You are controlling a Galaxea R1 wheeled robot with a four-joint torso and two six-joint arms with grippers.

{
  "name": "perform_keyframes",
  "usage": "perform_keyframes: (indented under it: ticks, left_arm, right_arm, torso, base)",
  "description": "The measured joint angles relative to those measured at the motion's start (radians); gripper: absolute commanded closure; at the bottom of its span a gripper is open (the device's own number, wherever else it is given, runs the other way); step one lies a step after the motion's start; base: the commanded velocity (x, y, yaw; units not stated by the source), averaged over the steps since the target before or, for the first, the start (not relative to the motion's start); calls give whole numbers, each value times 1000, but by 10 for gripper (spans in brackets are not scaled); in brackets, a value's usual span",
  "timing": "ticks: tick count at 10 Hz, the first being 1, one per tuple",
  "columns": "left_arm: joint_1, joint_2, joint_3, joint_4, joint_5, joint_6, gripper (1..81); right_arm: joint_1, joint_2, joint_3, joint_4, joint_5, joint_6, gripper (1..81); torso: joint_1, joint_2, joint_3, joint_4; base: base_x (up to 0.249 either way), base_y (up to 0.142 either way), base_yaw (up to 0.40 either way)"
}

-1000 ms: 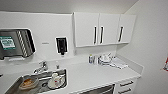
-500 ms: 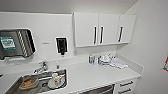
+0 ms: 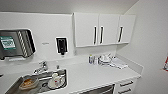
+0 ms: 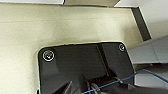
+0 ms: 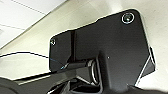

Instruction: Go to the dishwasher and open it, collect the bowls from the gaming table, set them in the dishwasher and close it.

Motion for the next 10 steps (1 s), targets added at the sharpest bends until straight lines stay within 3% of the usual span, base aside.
perform_keyframes:
  ticks: [2, 4, 7, 10]
  left_arm:
    - [0, -131, 147, 0, -39, 0, 10]
    - [0, -267, 290, 0, -73, 0, 10]
    - [-1, -473, 530, 0, -130, -1, 10]
    - [-10, -696, 768, 18, -193, -1, 10]
  right_arm:
    - [14, -88, 166, 0, -42, 3, 10]
    - [63, -226, 343, 1, -55, 10, 10]
    - [101, -372, 453, 7, -89, 34, 10]
    - [173, -414, 550, 16, -67, 43, 10]
  torso:
    - [34, -55, -8, 0]
    - [71, -114, -54, 0]
    - [139, -220, -154, 0]
    - [195, -306, -186, 0]
  base:
    - [0, 0, 0]
    - [0, 0, 0]
    - [0, 0, 0]
    - [0, 0, 0]
